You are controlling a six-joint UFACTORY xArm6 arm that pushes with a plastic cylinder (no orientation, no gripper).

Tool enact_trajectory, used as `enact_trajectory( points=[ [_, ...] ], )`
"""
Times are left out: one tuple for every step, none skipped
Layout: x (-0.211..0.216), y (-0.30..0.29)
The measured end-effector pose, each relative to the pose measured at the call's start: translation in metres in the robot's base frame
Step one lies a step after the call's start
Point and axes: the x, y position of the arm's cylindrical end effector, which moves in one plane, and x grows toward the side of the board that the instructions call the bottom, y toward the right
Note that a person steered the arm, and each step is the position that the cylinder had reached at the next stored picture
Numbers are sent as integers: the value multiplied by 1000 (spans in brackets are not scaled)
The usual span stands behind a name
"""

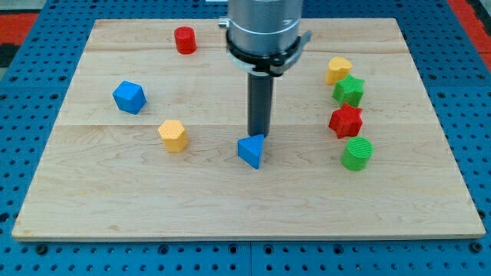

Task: Move the blue triangle a bit right

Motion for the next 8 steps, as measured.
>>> enact_trajectory(
  points=[
    [0,-21],
    [6,-45],
    [18,-57],
    [37,-52],
    [58,-46],
    [65,-37],
    [54,-62],
    [18,-60]
  ],
)
